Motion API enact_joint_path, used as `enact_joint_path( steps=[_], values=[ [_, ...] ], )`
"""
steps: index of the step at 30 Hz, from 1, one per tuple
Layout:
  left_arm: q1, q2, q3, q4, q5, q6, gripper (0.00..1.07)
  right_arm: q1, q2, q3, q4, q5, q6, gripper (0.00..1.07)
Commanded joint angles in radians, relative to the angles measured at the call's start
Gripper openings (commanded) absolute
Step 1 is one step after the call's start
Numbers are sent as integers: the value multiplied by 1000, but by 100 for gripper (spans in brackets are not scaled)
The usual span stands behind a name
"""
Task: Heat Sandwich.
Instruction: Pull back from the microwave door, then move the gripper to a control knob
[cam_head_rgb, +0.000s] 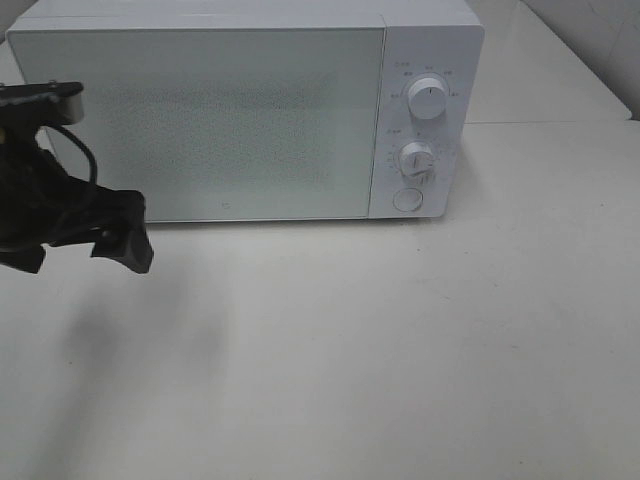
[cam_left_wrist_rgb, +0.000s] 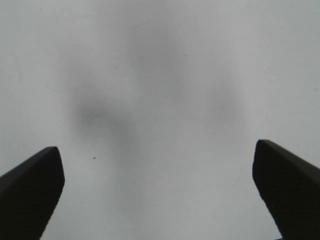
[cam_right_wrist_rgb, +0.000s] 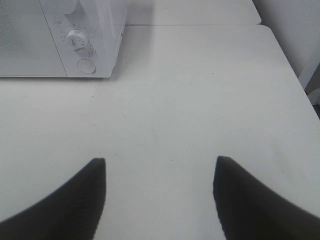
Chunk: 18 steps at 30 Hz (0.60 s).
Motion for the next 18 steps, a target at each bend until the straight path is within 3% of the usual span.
enact_joint_path(
  steps=[1, 4, 5, 9, 18],
  values=[
    [81, -37, -1, -81, 72, 78, 98, -5, -26, 7, -3, -5, 3, 61],
    [131, -51, -1, -115, 113, 122, 98, -5, -26, 7, -3, -5, 3, 61],
    [184, -64, -1, -134, 159, 162, 98, -5, -26, 7, -3, -5, 3, 61],
    [272, -73, -1, -119, 272, 221, 98, -5, -26, 7, -3, -5, 3, 61],
    [388, -123, 2, 18, 438, 225, 98, -5, -26, 7, -3, -5, 3, 61]
  ],
)
